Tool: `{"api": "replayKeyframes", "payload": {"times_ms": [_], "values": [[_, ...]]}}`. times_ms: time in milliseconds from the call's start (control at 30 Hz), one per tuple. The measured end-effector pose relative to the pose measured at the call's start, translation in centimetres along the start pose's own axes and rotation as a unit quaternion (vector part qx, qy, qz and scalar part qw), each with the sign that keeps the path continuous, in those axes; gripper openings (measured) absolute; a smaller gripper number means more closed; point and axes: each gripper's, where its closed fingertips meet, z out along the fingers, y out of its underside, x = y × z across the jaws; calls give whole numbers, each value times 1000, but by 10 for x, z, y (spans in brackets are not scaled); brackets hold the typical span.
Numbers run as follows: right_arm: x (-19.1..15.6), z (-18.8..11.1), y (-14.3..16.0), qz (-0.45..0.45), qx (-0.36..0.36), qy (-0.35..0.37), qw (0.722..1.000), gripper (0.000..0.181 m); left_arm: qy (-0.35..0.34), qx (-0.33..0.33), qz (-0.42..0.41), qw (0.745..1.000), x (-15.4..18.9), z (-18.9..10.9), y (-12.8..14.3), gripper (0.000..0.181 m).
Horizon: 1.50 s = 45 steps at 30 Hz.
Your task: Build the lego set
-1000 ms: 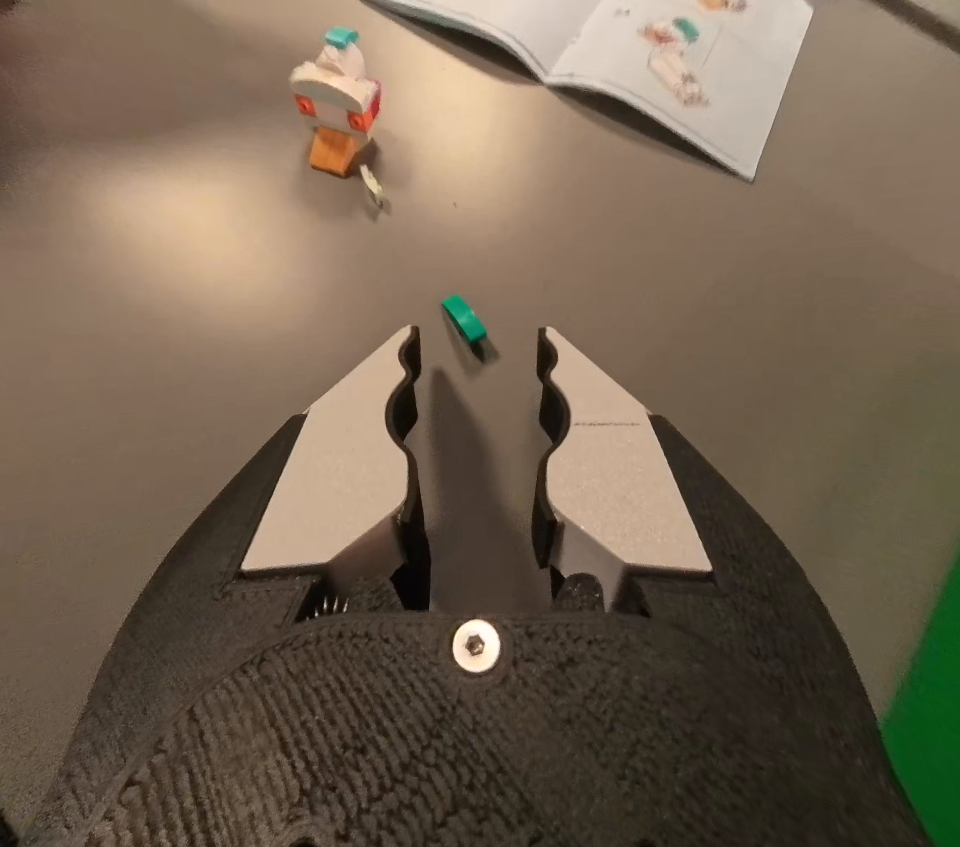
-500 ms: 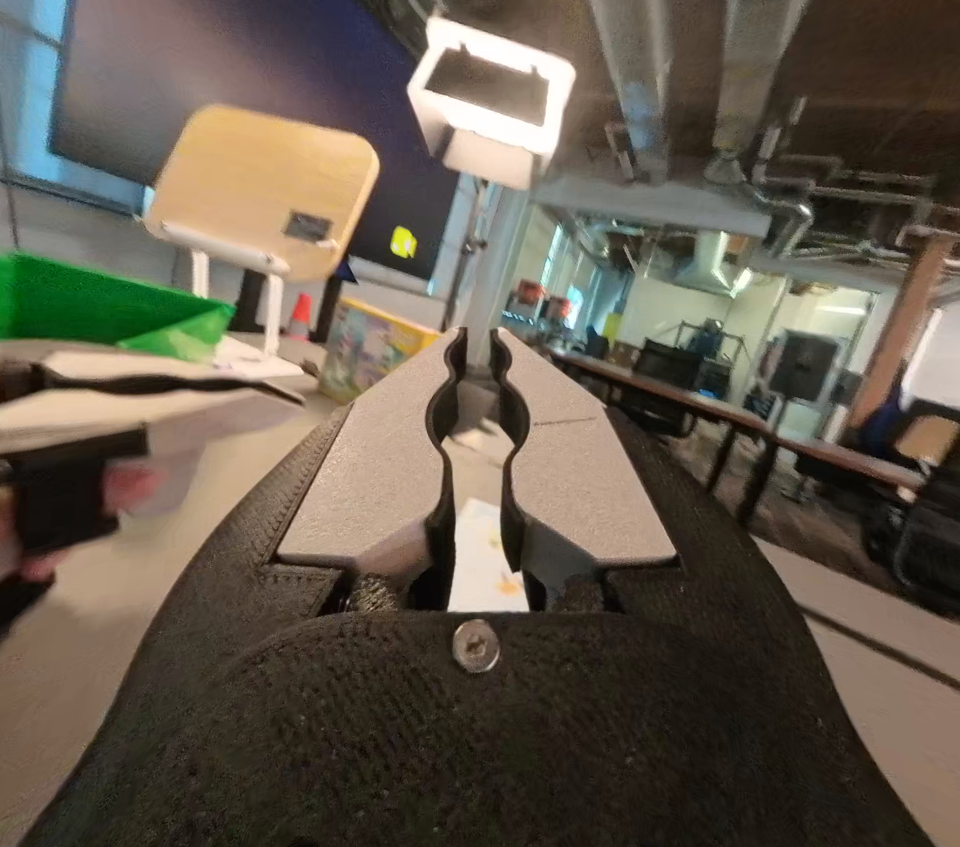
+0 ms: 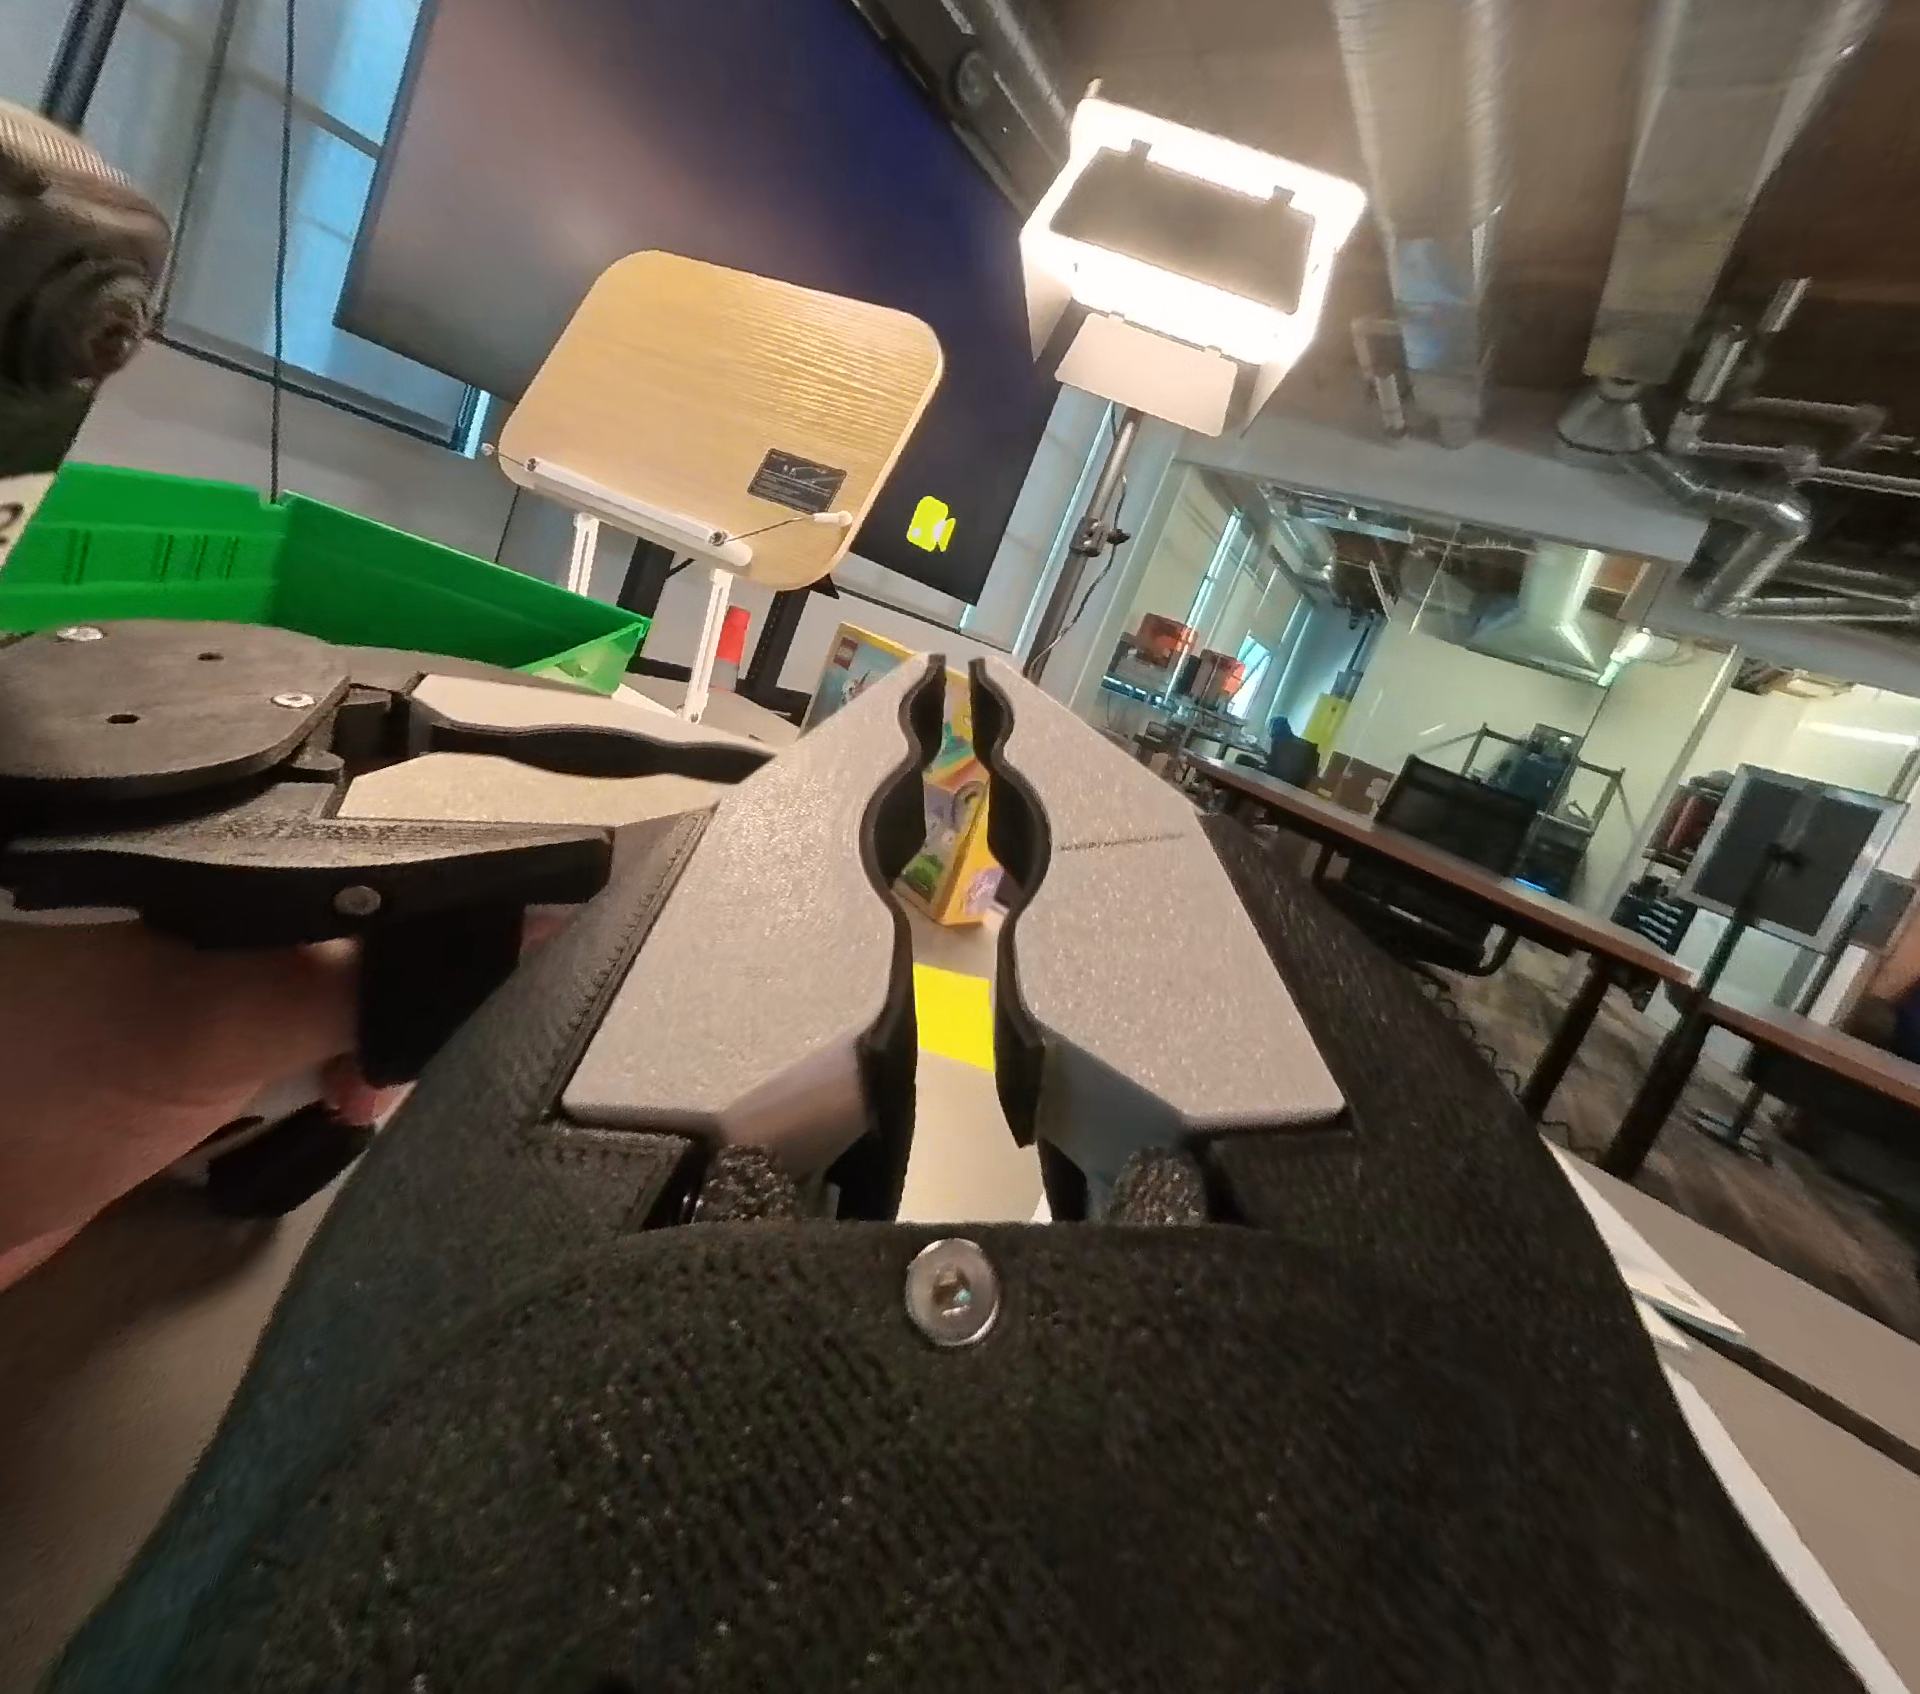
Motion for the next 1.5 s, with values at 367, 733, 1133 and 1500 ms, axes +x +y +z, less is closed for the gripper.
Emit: {"api": "replayKeyframes", "payload": {"times_ms": [367, 733, 1133, 1500], "values": [[-4, 5, 12, -4, -17, -6, 1000, 2, 4, 6, -19, 1000, -3, -1, -2, 7], [-4, 6, 15, -3, -22, -7, 1000, 2, 11, 5, -25, 1000, -2, 0, -1, 6], [-4, 7, 15, 2, -22, -9, 1000, 1, 12, 4, -28, 1000, -2, 0, 0, 5], [-2, 4, 11, 15, -15, -5, 1000, 1, -58, -20, -19, 998, -22, -8, 3, 0]]}}
